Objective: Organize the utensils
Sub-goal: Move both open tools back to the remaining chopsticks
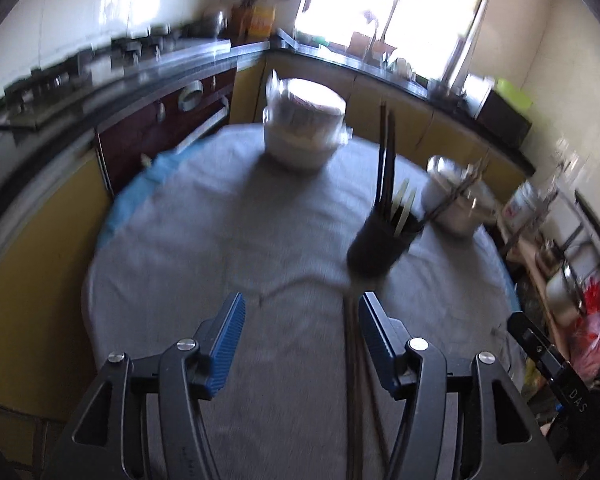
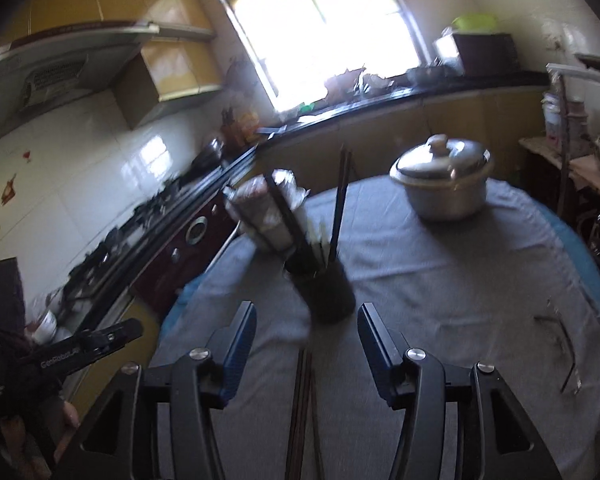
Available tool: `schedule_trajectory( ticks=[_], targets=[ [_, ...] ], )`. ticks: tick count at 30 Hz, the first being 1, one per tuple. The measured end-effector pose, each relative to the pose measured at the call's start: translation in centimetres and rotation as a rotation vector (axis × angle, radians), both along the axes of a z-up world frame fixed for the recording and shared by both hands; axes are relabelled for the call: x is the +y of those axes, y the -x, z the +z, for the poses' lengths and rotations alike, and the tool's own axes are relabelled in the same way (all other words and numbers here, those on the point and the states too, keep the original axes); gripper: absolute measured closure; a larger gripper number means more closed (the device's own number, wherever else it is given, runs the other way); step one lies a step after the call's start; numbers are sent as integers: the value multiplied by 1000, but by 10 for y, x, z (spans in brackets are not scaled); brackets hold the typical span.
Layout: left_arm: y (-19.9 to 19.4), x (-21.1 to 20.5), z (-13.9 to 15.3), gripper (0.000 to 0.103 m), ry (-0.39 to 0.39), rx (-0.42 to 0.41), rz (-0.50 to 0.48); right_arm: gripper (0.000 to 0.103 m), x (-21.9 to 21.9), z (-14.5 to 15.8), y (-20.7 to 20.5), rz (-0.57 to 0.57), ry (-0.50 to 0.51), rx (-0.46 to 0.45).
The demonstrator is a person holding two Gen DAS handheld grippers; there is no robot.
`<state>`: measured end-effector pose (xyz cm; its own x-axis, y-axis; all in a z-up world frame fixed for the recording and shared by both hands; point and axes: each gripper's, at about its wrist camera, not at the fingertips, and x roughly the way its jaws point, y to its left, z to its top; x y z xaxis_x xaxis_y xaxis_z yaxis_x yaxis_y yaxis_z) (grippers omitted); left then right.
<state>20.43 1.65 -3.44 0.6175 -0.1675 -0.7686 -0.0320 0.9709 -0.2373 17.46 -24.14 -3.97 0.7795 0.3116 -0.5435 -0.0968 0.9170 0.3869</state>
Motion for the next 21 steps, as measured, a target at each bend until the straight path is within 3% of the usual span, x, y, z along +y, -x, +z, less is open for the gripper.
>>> schedule_trajectory(
  ticks=[6,8,12,21],
  targets=[
    [-9,-3,-38,43,55,124,-25,53,23,-45,-19,170,33,190],
    [-10,-5,-44,43,57,137,-30,62,31,-59,-27,191,80,234],
    [-16,-6,-56,43,54,155,-35,65,43,-89,-46,241,149,328],
    [-36,1,-91,43,67,228,-27,75,61,-126,-92,304,219,432]
  ],
)
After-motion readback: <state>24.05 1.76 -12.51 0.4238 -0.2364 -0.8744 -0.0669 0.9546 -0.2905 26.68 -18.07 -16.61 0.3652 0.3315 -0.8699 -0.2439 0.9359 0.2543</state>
